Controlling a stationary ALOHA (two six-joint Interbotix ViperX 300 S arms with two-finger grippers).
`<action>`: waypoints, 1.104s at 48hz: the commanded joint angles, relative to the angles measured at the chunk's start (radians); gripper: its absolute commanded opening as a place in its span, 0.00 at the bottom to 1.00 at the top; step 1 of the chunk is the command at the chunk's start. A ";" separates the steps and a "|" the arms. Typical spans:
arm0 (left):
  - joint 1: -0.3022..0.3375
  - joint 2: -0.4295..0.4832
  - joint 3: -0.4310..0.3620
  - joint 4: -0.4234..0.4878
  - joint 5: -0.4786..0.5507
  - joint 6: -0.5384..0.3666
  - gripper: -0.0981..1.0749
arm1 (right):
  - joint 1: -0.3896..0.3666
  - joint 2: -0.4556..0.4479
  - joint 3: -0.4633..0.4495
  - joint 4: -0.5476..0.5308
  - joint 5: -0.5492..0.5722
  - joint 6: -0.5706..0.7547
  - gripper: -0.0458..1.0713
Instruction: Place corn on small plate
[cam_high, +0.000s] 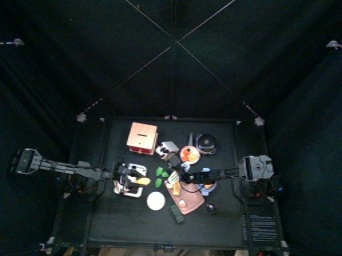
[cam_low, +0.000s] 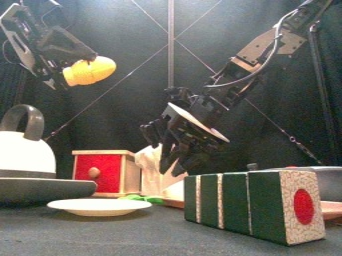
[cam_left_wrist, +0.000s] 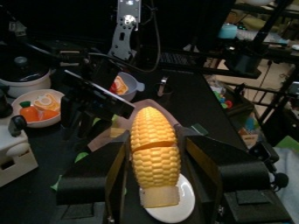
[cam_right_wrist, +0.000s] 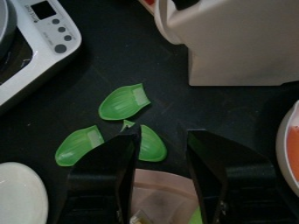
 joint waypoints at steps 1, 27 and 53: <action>0.002 -0.003 -0.025 -0.002 -0.003 0.000 0.60 | 0.003 -0.051 -0.017 -0.003 0.003 0.000 0.72; -0.025 0.086 -0.167 -0.244 0.224 0.003 0.59 | 0.031 -0.135 0.041 0.044 0.060 0.000 0.72; -0.009 0.135 -0.434 -0.192 0.764 -0.008 0.57 | 0.130 -0.307 0.218 0.160 0.236 0.005 0.72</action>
